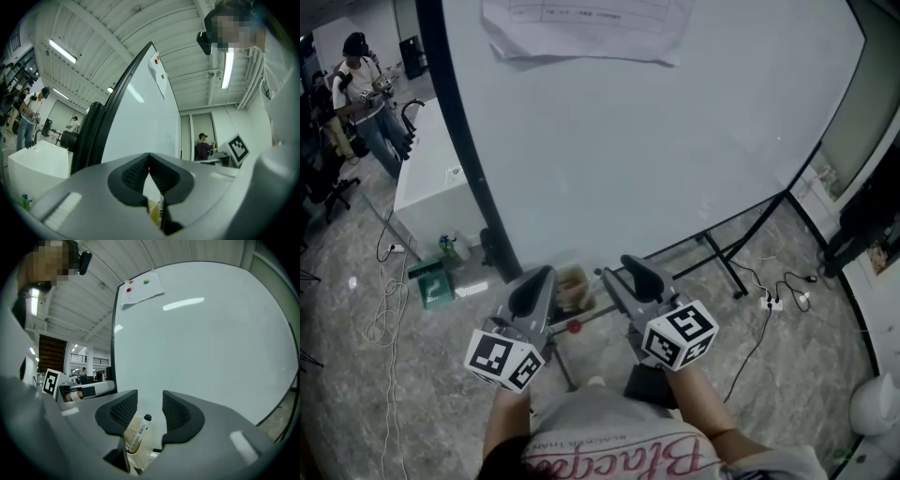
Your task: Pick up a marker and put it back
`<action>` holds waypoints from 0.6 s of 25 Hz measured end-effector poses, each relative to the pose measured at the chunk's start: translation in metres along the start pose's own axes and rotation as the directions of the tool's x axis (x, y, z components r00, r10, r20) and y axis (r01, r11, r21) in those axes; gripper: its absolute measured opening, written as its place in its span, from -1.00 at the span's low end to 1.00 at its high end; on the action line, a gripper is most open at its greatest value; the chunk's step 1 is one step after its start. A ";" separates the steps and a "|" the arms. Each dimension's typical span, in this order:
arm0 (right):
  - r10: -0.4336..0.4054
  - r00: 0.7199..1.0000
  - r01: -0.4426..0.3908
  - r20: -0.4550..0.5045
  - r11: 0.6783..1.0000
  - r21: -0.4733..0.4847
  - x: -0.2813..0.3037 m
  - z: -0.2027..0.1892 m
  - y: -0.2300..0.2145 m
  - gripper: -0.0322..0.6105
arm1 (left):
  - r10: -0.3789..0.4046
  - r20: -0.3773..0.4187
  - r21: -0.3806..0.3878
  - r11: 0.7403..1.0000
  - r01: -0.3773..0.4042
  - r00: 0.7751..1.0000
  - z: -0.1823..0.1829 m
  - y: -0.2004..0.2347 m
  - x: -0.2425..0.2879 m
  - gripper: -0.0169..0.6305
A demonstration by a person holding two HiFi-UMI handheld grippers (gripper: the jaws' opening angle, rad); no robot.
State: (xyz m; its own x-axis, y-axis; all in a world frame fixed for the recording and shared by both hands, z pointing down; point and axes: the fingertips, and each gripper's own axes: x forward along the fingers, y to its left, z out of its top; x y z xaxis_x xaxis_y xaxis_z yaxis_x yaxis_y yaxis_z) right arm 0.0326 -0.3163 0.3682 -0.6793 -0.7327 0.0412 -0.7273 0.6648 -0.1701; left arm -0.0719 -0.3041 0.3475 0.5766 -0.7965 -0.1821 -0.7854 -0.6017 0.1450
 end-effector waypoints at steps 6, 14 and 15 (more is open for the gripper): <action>0.024 1.000 -0.023 0.008 0.991 -0.131 -0.019 0.019 0.005 -0.64 | 0.008 0.010 0.001 1.000 -0.008 1.000 0.002 0.003 -0.001 -0.95; 0.016 1.000 -0.015 0.002 0.990 -0.137 -0.026 0.016 -0.001 -0.89 | 0.012 0.009 0.016 1.000 -0.012 1.000 0.004 0.003 -0.001 -0.95; 0.016 1.000 -0.015 0.003 0.990 -0.141 -0.026 0.016 -0.001 -0.89 | 0.012 0.008 0.021 1.000 -0.012 1.000 0.004 0.003 -0.001 -0.95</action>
State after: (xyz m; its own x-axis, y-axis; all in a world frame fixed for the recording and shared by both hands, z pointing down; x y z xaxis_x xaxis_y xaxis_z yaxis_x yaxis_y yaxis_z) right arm 0.0525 -0.3002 0.3519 -0.6904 -0.7225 0.0360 -0.7234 0.6898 -0.0302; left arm -0.0760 -0.3049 0.3440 0.5656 -0.8030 -0.1879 -0.7968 -0.5908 0.1264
